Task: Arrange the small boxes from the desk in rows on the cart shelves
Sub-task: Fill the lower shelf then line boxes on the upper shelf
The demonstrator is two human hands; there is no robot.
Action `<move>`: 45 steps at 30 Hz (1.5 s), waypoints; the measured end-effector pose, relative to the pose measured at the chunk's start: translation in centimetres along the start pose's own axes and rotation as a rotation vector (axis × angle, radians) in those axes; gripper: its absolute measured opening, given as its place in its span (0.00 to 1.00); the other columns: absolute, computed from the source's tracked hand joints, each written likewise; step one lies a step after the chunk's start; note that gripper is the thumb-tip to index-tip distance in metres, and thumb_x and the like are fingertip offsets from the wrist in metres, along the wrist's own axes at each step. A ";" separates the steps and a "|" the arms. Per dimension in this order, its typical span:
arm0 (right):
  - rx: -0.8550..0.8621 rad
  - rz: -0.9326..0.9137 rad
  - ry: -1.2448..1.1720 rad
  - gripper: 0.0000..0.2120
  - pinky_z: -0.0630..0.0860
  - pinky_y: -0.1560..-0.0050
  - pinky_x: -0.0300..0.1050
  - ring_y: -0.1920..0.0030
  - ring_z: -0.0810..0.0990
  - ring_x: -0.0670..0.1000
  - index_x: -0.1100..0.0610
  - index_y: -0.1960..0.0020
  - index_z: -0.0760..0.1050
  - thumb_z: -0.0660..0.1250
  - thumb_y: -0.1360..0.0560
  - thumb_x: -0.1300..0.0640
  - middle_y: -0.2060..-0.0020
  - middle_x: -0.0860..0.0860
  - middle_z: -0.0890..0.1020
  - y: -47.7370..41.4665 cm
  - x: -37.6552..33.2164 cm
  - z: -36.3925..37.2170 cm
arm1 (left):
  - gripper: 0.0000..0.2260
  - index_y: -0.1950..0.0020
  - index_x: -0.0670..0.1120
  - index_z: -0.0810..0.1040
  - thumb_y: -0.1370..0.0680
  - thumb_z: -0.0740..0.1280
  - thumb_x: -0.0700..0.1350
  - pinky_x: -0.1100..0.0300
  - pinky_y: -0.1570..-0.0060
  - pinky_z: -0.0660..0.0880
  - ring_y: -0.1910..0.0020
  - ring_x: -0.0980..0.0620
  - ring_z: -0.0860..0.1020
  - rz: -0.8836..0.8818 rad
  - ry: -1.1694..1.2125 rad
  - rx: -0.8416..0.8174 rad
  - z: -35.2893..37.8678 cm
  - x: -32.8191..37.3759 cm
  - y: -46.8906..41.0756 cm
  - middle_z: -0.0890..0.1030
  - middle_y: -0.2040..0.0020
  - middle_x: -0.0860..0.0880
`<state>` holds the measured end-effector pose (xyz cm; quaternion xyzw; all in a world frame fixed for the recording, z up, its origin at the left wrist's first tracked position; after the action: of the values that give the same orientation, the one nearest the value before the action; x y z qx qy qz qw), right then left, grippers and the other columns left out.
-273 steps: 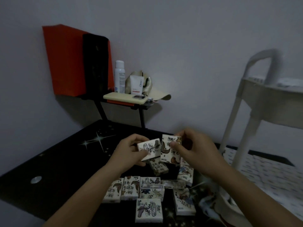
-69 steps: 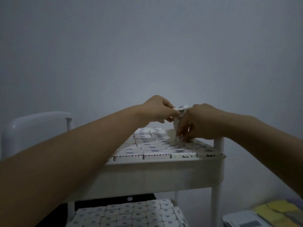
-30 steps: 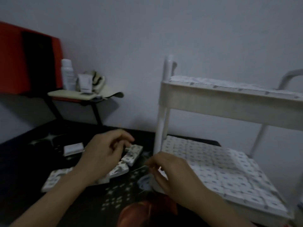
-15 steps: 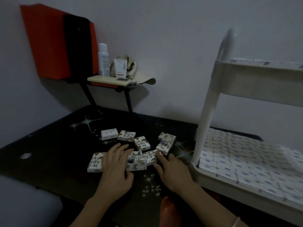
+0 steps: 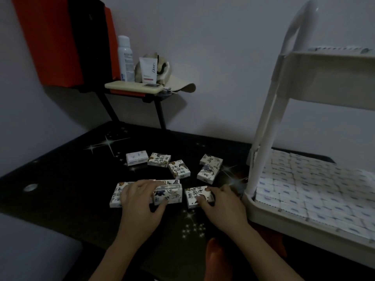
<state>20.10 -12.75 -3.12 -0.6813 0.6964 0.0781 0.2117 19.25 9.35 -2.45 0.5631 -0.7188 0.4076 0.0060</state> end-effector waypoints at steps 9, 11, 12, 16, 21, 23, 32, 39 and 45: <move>0.006 0.025 -0.556 0.18 0.78 0.55 0.40 0.56 0.78 0.42 0.48 0.43 0.70 0.73 0.28 0.49 0.54 0.44 0.78 1.7 1.0 -1.0 | 0.18 0.35 0.55 0.76 0.26 0.64 0.49 0.52 0.37 0.61 0.47 0.63 0.70 -0.002 0.117 0.028 -1.3 1.1 0.0 0.79 0.48 0.58; -0.028 0.026 -0.653 0.14 0.79 0.57 0.42 0.60 0.81 0.43 0.47 0.46 0.72 0.73 0.28 0.51 0.58 0.47 0.81 2.1 0.7 -1.6 | 0.19 0.34 0.56 0.73 0.24 0.64 0.46 0.50 0.37 0.64 0.47 0.63 0.69 -0.010 0.140 0.014 -1.3 1.3 0.0 0.78 0.48 0.59; -0.041 0.018 -0.671 0.13 0.80 0.57 0.43 0.61 0.82 0.43 0.47 0.46 0.73 0.73 0.28 0.52 0.59 0.48 0.82 2.4 0.6 -2.0 | 0.19 0.32 0.58 0.72 0.23 0.64 0.45 0.49 0.37 0.67 0.45 0.61 0.71 -0.017 0.160 -0.009 -1.3 1.3 0.0 0.78 0.47 0.59; -0.047 0.010 -0.713 0.14 0.78 0.58 0.38 0.62 0.81 0.40 0.49 0.47 0.72 0.74 0.28 0.53 0.58 0.47 0.82 3.9 0.3 -4.8 | 0.23 0.31 0.65 0.66 0.21 0.66 0.44 0.51 0.43 0.77 0.44 0.61 0.77 -0.077 0.358 -0.129 -1.7 2.4 -0.7 0.79 0.44 0.60; -0.100 0.118 -0.982 0.17 0.82 0.50 0.54 0.53 0.84 0.53 0.49 0.44 0.72 0.74 0.29 0.59 0.53 0.52 0.81 6.0 1.3 -8.5 | 0.20 0.36 0.60 0.73 0.23 0.69 0.40 0.54 0.46 0.78 0.48 0.60 0.79 -0.065 0.498 -0.133 -3.4 6.5 -2.7 0.80 0.47 0.56; -0.128 0.121 -1.069 0.21 0.82 0.49 0.55 0.51 0.84 0.57 0.44 0.42 0.75 0.74 0.29 0.62 0.50 0.55 0.81 6.9 1.5 -10.2 | 0.19 0.39 0.58 0.75 0.24 0.69 0.38 0.57 0.47 0.78 0.47 0.60 0.79 -0.019 0.539 -0.151 -3.9 8.7 -3.3 0.80 0.47 0.57; -0.038 0.003 -1.048 0.21 0.82 0.55 0.53 0.58 0.83 0.55 0.45 0.47 0.81 0.64 0.27 0.70 0.51 0.54 0.83 11.0 2.7 -19.0 | 0.14 0.44 0.51 0.79 0.25 0.69 0.34 0.57 0.52 0.81 0.54 0.53 0.84 0.121 0.760 -0.305 -5.5 20.0 -4.9 0.85 0.53 0.51; 0.344 -0.046 -0.815 0.07 0.72 0.67 0.51 0.63 0.80 0.64 0.49 0.59 0.73 0.71 0.30 0.58 0.59 0.60 0.82 14.0 6.5 -27.6 | 0.09 0.48 0.52 0.81 0.25 0.71 0.39 0.61 0.55 0.80 0.57 0.55 0.84 0.262 0.800 -0.447 -5.5 28.3 -5.1 0.86 0.56 0.53; 0.494 -0.104 -0.574 0.08 0.80 0.66 0.57 0.62 0.85 0.56 0.52 0.59 0.72 0.72 0.29 0.57 0.63 0.54 0.85 15.9 7.7 -35.4 | 0.07 0.49 0.54 0.82 0.25 0.71 0.43 0.59 0.57 0.81 0.57 0.56 0.83 0.422 0.774 -0.450 -6.4 35.2 -6.3 0.86 0.55 0.55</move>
<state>-2.06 -32.94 22.76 -0.5947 0.5712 0.0846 0.5594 8.69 -15.39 21.92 0.1973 -0.8323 0.4139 0.3115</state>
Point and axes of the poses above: each hand's wrist, its own y-axis away from the middle knuckle, its own z-axis out of the palm, x = y × z, the point moved 9 cm from there along -y, towards the middle knuckle
